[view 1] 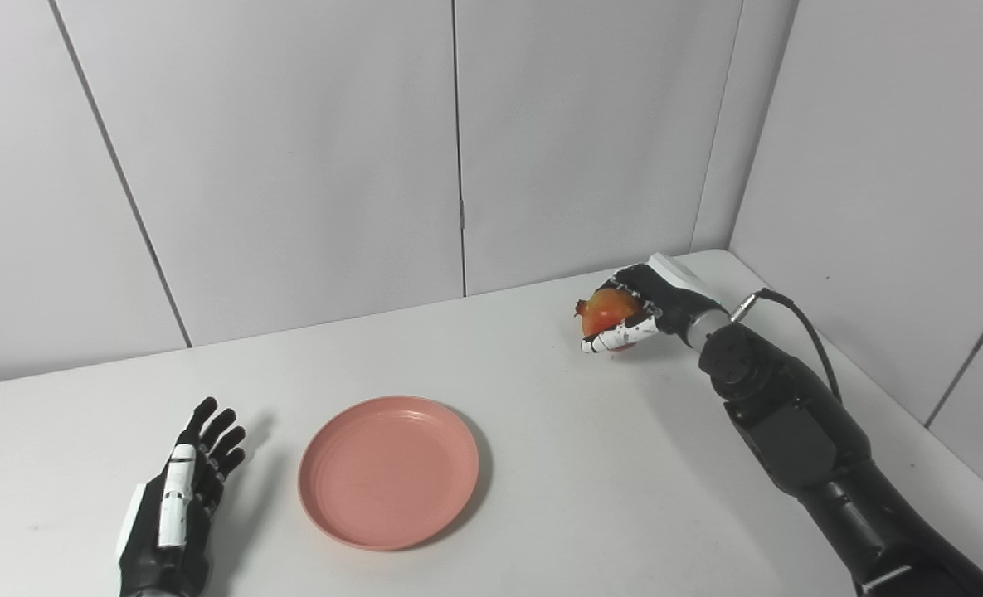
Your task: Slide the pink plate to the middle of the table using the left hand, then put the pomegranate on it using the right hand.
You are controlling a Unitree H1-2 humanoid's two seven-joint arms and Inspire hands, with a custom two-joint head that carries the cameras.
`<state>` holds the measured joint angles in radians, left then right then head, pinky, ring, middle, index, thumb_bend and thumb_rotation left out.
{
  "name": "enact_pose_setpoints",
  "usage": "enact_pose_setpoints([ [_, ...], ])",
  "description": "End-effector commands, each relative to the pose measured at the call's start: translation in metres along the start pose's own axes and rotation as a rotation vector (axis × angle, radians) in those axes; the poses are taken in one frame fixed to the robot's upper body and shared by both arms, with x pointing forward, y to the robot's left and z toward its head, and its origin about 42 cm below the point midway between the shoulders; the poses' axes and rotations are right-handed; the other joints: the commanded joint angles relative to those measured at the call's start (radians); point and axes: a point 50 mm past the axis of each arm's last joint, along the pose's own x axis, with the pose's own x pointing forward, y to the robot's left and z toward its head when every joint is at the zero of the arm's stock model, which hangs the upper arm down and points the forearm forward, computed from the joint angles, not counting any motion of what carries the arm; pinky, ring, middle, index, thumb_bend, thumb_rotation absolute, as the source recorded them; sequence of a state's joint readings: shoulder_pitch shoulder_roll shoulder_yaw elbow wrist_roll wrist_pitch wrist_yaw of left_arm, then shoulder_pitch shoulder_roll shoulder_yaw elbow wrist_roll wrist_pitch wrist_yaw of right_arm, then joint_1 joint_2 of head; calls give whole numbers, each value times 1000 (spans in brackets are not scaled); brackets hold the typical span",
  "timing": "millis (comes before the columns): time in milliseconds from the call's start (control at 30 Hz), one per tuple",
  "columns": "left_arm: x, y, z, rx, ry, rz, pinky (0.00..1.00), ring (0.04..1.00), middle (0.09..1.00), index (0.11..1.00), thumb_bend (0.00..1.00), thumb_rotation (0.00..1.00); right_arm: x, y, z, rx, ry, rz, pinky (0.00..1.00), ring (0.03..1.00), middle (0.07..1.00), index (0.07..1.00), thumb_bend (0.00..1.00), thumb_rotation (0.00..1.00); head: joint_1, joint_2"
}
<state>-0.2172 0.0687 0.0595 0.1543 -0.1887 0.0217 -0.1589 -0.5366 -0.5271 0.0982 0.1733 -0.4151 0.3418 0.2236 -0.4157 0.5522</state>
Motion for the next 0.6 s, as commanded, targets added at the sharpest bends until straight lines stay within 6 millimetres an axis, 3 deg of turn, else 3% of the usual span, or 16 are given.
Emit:
enact_pose_setpoints([
  [0,11,-7,17,27,-86,-14,905,898,915,905,402,1000,-4,-27,25,-8,-82,-69,449,486,530,549,394,178,16,2],
  [267,12,-19,15,44,-89,-18,890,899,914,901,406,1000,-32,-21,72,-16,-244,-46,464,501,545,575,402,128,96,11],
  [567,11,-45,19,33,-86,8,903,910,919,904,385,1000,-47,-2,115,-41,-396,9,476,510,543,569,430,66,238,34],
])
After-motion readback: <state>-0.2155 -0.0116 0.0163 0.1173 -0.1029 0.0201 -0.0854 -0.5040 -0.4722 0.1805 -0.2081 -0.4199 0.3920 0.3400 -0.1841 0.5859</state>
